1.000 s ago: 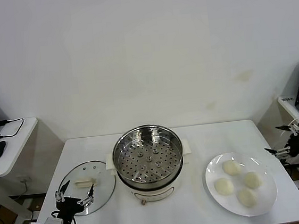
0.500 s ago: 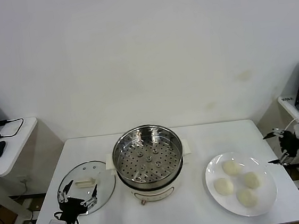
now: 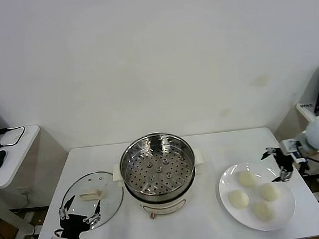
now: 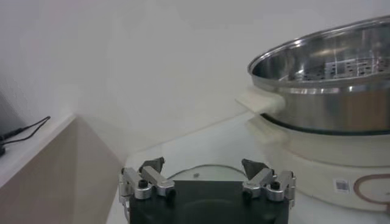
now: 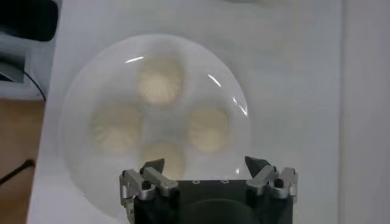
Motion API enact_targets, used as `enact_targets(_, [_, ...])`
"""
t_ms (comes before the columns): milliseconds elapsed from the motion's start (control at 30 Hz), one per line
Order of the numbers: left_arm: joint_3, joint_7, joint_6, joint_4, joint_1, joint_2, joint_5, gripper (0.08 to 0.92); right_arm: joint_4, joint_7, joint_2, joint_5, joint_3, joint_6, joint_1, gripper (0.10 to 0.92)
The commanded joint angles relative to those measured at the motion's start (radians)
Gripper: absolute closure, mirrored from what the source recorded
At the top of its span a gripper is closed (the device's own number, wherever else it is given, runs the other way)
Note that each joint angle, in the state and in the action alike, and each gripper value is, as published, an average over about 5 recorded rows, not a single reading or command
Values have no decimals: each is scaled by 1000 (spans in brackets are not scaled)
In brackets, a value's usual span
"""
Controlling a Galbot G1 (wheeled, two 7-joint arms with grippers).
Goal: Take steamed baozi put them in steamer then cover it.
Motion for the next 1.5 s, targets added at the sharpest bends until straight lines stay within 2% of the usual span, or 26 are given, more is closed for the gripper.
enact_targets(33, [-2,0,0,41,-7,5,1,177,-138,18,141,-80,-125,10,90,203])
enact_targets(333, [0,4,1,59,-18,9,5,177,-179,66,172,-117,-135,-15,84,203])
enact_targets(1233, [24,6,4,82,-30,15,16,177,-185,118,149,-106,-96,-52,11,205])
enact_targets(1333, [25,5,4,82,-30,14,16,177,-186,125,148,-102,-95,-55,9,248])
enact_targets(1500, [26,5,4,81,-30,13,17,177,-187,135,146,-92,-94,-58,13,387])
